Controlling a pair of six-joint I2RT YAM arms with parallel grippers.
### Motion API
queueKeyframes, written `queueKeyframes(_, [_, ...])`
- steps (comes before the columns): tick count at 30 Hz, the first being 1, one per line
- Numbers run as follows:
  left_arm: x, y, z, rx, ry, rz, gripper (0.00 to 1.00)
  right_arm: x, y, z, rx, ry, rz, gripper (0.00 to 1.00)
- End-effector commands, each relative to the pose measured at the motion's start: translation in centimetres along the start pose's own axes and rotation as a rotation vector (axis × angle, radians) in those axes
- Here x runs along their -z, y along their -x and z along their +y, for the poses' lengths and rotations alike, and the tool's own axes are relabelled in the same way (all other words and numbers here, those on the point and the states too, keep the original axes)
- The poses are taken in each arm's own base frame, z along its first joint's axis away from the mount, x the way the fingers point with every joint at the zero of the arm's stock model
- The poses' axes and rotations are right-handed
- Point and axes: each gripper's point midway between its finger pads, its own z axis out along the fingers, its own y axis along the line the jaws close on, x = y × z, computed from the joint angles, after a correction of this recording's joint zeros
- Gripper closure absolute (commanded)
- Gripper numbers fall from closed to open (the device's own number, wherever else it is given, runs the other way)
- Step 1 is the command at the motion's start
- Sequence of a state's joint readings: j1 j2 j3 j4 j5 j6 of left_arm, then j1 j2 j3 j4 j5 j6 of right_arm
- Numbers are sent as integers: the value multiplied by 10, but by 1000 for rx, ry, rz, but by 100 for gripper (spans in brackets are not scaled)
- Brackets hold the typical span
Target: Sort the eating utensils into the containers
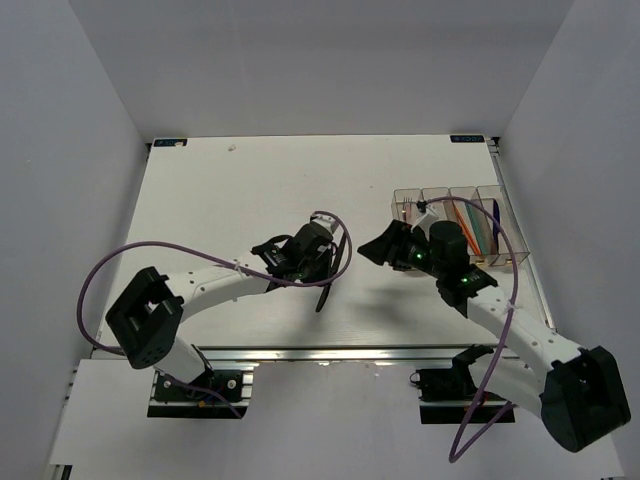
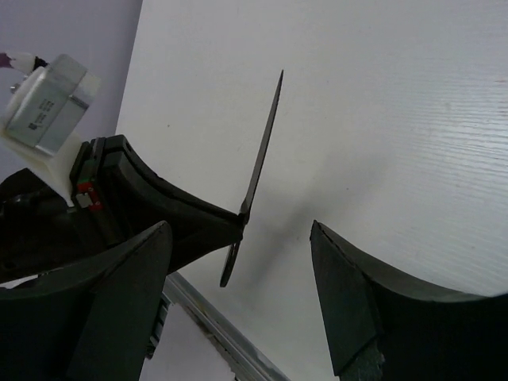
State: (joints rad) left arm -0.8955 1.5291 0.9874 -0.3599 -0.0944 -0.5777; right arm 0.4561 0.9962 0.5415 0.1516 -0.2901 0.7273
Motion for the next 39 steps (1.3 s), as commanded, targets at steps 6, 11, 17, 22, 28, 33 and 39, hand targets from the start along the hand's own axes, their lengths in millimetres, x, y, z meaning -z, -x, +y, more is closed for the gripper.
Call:
queueKeyframes(6, [22,25,-43,19,-172,-94,100,-34,5,12,43,-8,-46,28])
queueKeyframes(11, [24,28,-53,28,-217,-105,100,-44,1,12,46,-2,-33,29])
queueKeyframes(17, [25,23,-66,20,-271,-86,100,-52,2,22,58,26,-25,32])
queueKeyframes(22, [28,25,-71,27,-290,-98,100,-59,-5,16,37,8,-7,66])
queueKeyframes(28, [29,37,-72,37,-262,-121,100,-59,-8,21,63,41,9,100])
queueKeyframes(33, [33,49,-55,51,-142,-144,2,-48,31,21,233,-44,-33,100])
queueKeyframes(39, [73,56,0,25,105,-218,2,-15,118,-9,532,-320,-31,100])
